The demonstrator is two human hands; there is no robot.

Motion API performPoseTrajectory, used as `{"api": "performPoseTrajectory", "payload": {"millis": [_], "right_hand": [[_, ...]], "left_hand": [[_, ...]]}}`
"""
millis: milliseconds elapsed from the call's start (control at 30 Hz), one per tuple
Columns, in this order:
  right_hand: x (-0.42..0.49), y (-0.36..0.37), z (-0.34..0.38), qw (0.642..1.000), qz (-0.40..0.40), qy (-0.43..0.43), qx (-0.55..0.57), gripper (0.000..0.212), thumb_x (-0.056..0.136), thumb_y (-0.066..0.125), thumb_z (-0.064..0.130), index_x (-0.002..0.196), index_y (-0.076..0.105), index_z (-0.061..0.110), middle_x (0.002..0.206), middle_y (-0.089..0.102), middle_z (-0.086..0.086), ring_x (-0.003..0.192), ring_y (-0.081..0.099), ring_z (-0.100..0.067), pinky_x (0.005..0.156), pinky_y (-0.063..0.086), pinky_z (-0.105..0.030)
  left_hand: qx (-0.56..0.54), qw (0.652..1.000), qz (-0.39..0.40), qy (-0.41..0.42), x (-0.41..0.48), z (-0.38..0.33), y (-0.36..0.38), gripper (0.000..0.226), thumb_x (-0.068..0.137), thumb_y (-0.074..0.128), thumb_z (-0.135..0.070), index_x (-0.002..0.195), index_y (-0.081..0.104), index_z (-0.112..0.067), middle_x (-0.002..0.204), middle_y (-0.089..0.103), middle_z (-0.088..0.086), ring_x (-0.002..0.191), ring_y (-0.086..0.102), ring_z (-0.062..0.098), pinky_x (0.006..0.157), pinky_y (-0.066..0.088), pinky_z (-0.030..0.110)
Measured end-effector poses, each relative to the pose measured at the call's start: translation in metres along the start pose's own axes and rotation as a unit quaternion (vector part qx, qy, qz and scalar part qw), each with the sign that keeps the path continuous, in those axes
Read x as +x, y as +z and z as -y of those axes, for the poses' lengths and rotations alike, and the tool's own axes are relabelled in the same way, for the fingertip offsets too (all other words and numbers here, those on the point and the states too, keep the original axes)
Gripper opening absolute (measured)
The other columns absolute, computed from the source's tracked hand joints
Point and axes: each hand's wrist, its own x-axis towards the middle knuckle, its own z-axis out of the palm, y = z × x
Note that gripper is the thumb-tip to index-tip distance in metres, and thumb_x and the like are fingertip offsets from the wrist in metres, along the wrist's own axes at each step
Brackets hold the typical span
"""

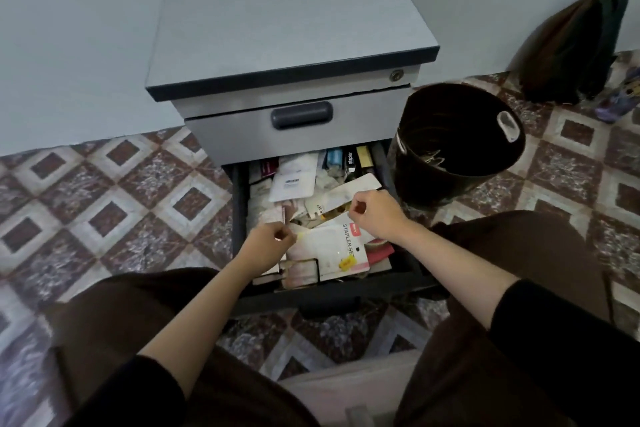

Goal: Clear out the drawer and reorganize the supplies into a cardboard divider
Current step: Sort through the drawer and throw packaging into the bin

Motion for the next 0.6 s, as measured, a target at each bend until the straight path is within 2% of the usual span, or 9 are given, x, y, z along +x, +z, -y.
{"api": "performPoseTrajectory", "payload": {"millis": [67, 167, 233, 300, 433, 500, 600], "right_hand": [[0.005, 0.013, -0.003, 0.998, 0.029, 0.014, -0.051, 0.009, 0.087, 0.061, 0.024, 0.090, 0.066, 0.017, 0.099, 0.068, -0.005, 0.094, 0.060, -0.018, 0.075, 0.047, -0.029], [0.010, 0.026, -0.003, 0.982, 0.102, 0.017, -0.156, 0.039, 0.087, 0.062, 0.037, 0.122, 0.057, 0.019, 0.124, 0.058, -0.004, 0.117, 0.050, -0.021, 0.090, 0.044, -0.033], [0.014, 0.033, -0.001, 0.970, 0.131, 0.004, -0.204, 0.055, 0.087, 0.062, 0.040, 0.135, 0.047, 0.018, 0.138, 0.047, -0.004, 0.129, 0.040, -0.022, 0.096, 0.039, -0.034], [0.021, 0.042, 0.000, 0.961, 0.152, -0.006, -0.233, 0.068, 0.085, 0.064, 0.044, 0.141, 0.038, 0.018, 0.146, 0.037, -0.005, 0.135, 0.031, -0.024, 0.104, 0.034, -0.037], [0.034, 0.055, 0.002, 0.946, 0.187, -0.012, -0.264, 0.085, 0.081, 0.064, 0.052, 0.149, 0.022, 0.021, 0.156, 0.019, -0.003, 0.143, 0.014, -0.025, 0.114, 0.020, -0.043], [0.038, 0.058, 0.003, 0.942, 0.195, -0.012, -0.272, 0.088, 0.080, 0.064, 0.054, 0.148, 0.022, 0.021, 0.156, 0.019, -0.004, 0.143, 0.014, -0.025, 0.115, 0.018, -0.045], [0.043, 0.063, 0.003, 0.946, 0.192, -0.007, -0.261, 0.090, 0.075, 0.068, 0.056, 0.146, 0.026, 0.020, 0.150, 0.032, -0.007, 0.139, 0.027, -0.026, 0.114, 0.021, -0.045]], "left_hand": [[0.011, 1.000, 0.015, -0.016, 0.000, 0.015, -0.003, 0.017, 0.094, 0.052, -0.025, 0.096, 0.061, -0.010, 0.096, 0.061, 0.000, 0.071, 0.055, 0.013, 0.069, 0.047, 0.030], [0.038, 0.998, 0.025, -0.033, 0.002, 0.030, -0.010, 0.025, 0.093, 0.054, -0.029, 0.112, 0.060, -0.015, 0.118, 0.060, 0.005, 0.095, 0.059, 0.019, 0.072, 0.045, 0.025], [0.045, 0.998, 0.026, -0.039, 0.005, 0.036, -0.015, 0.029, 0.093, 0.053, -0.029, 0.118, 0.058, -0.016, 0.120, 0.059, 0.009, 0.088, 0.058, 0.016, 0.065, 0.045, 0.023], [0.055, 0.997, 0.024, -0.038, 0.009, 0.041, -0.019, 0.030, 0.094, 0.052, -0.029, 0.120, 0.057, -0.016, 0.121, 0.059, 0.010, 0.087, 0.056, 0.013, 0.068, 0.043, 0.023], [0.060, 0.997, 0.023, -0.045, 0.015, 0.050, -0.021, 0.029, 0.093, 0.053, -0.029, 0.118, 0.058, -0.015, 0.121, 0.058, 0.010, 0.108, 0.053, 0.020, 0.078, 0.038, 0.024], [0.058, 0.997, 0.027, -0.047, 0.016, 0.052, -0.021, 0.028, 0.093, 0.053, -0.029, 0.117, 0.059, -0.016, 0.121, 0.058, 0.009, 0.108, 0.053, 0.020, 0.080, 0.038, 0.024], [0.053, 0.997, 0.031, -0.043, 0.019, 0.054, -0.022, 0.027, 0.093, 0.053, -0.030, 0.115, 0.059, -0.016, 0.120, 0.058, 0.009, 0.096, 0.053, 0.016, 0.077, 0.038, 0.024]]}}
